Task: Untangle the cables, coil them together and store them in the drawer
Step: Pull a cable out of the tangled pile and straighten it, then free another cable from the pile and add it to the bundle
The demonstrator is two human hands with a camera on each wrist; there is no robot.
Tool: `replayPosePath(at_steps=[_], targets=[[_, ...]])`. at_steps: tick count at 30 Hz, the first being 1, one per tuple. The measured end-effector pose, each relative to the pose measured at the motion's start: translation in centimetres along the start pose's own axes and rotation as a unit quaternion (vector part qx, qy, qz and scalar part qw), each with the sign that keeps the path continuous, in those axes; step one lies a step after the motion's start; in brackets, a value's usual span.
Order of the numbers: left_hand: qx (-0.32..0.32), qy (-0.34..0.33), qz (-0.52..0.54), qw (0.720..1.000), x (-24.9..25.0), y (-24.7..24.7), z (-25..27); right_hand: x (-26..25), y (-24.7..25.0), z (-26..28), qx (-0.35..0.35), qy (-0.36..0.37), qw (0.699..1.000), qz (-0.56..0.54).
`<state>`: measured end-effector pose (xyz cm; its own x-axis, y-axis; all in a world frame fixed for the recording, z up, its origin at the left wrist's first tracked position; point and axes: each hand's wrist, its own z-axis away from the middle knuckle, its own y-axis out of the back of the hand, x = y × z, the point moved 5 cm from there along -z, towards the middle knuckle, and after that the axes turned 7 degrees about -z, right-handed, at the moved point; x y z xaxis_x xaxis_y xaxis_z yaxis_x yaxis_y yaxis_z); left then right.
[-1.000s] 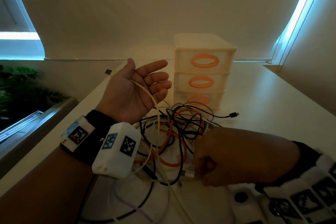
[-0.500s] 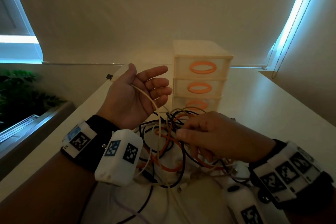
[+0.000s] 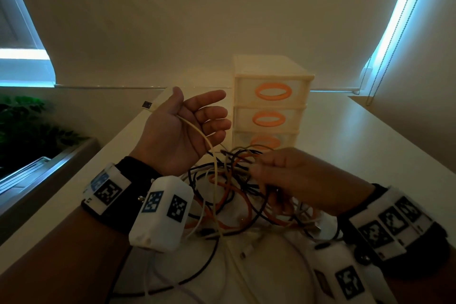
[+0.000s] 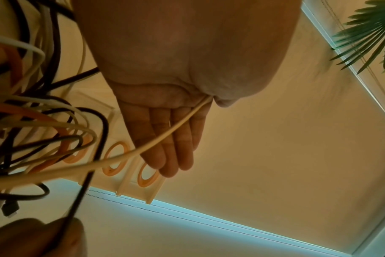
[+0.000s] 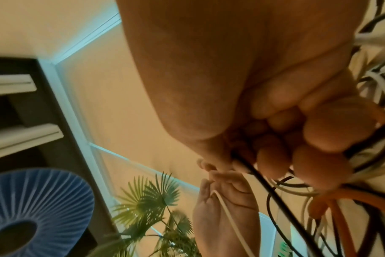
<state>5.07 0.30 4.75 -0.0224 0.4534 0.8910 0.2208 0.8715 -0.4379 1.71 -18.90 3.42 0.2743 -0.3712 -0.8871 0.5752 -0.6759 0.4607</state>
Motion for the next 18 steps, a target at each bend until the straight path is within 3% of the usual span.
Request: replayPosePath(at_steps=[3, 5, 8, 10, 14, 18], targets=[[0.0, -0.001, 0.006, 1.0, 0.1, 0.0, 0.0, 0.1, 0.5, 0.0, 0.04, -0.016, 0.992, -0.12], [0.003, 0.0, 0.004, 1.0, 0.0, 0.1, 0.0, 0.2, 0.4, -0.1, 0.051, -0.014, 0.989, -0.135], [0.007, 0.002, 0.004, 1.0, -0.1, 0.1, 0.0, 0.2, 0.9, -0.2, 0.096, 0.003, 0.989, -0.109], [0.01, 0.001, 0.007, 1.0, -0.1, 0.2, 0.0, 0.0, 1.6, -0.1, 0.159, 0.019, 0.986, -0.037], [0.011, 0.0, 0.009, 1.0, 0.0, 0.3, 0.0, -0.1, 2.5, 0.2, 0.266, 0.058, 0.962, 0.028], [0.012, 0.002, 0.007, 1.0, -0.1, 0.2, -0.1, 0.1, 3.1, 0.2, 0.289, 0.083, 0.953, 0.03]])
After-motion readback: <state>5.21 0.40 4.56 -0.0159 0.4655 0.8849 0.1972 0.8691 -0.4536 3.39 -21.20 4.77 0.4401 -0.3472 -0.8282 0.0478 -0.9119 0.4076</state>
